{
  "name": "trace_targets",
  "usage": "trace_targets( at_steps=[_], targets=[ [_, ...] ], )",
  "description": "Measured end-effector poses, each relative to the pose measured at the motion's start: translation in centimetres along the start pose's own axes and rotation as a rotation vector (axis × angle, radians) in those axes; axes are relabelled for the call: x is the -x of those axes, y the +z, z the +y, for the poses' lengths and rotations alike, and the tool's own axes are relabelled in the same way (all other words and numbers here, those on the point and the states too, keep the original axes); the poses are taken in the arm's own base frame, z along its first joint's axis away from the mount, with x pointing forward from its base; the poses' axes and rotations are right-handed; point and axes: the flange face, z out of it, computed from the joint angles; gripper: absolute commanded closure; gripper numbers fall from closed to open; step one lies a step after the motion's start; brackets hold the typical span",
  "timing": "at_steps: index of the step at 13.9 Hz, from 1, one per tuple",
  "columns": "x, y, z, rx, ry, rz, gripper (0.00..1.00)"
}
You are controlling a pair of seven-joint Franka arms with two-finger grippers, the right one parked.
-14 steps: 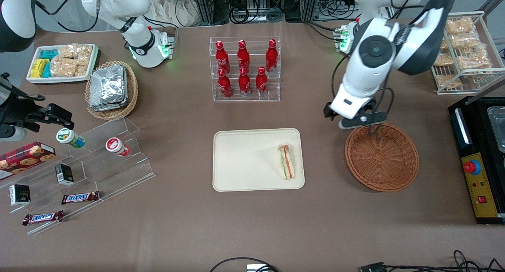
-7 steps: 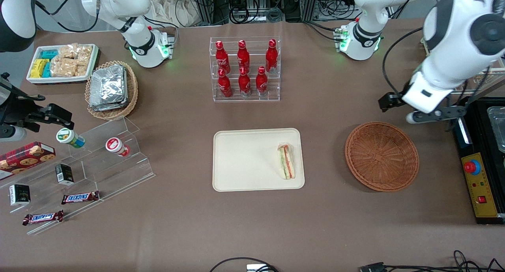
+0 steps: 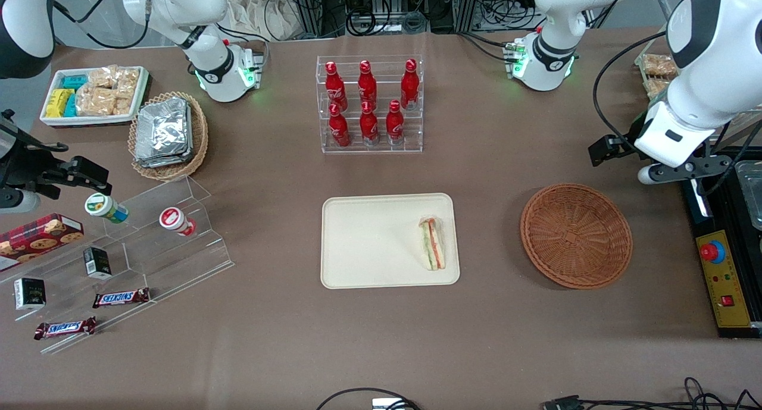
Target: Place sandwich from basket to tray
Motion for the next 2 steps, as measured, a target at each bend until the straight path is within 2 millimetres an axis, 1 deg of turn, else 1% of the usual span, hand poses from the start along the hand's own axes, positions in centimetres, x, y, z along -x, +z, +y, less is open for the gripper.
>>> trace_targets(
  at_steps=[2],
  targets=[
    [-0.07,-0.96,-0.15,-0.005,0.017,-0.037,0.00]
  ],
)
